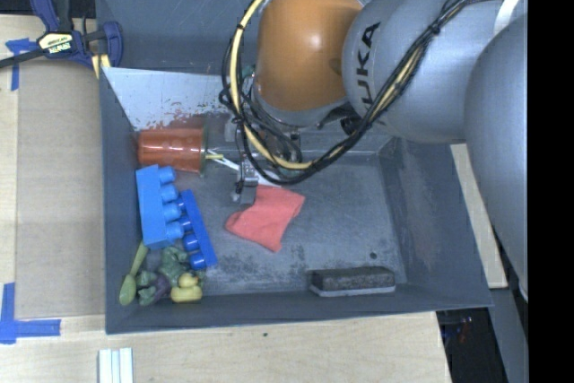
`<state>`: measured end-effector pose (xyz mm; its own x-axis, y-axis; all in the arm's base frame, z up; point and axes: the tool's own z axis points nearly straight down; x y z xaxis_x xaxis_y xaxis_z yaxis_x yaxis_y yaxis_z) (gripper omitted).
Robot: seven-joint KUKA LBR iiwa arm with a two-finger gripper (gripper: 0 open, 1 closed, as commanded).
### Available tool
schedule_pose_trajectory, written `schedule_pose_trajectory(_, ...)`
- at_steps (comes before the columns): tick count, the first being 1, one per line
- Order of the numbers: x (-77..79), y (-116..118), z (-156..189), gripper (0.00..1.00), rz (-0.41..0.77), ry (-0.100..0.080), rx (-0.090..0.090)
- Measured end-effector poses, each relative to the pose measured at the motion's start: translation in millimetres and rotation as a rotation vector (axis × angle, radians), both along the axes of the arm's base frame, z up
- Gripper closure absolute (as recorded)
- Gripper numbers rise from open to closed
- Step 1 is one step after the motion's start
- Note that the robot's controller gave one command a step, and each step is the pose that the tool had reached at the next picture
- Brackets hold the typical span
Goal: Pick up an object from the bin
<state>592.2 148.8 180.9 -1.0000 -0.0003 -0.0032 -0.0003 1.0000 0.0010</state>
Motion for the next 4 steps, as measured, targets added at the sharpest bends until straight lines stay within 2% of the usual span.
schedule_pose_trajectory(1,-14.4,-36.5,-35.5,0.0,0.187,-0.007,0.001)
schedule_pose_trajectory(2,-12.1,-69.2,-43.9,0.0,0.15,-0.003,0.0)
schedule_pose_trajectory(3,-30.8,-76.5,-67.0,0.0,-0.04,-0.001,0.0)
schedule_pose_trajectory(4,-73.6,-82.7,-108.3,1.0,-0.13,-0.017,0.003)
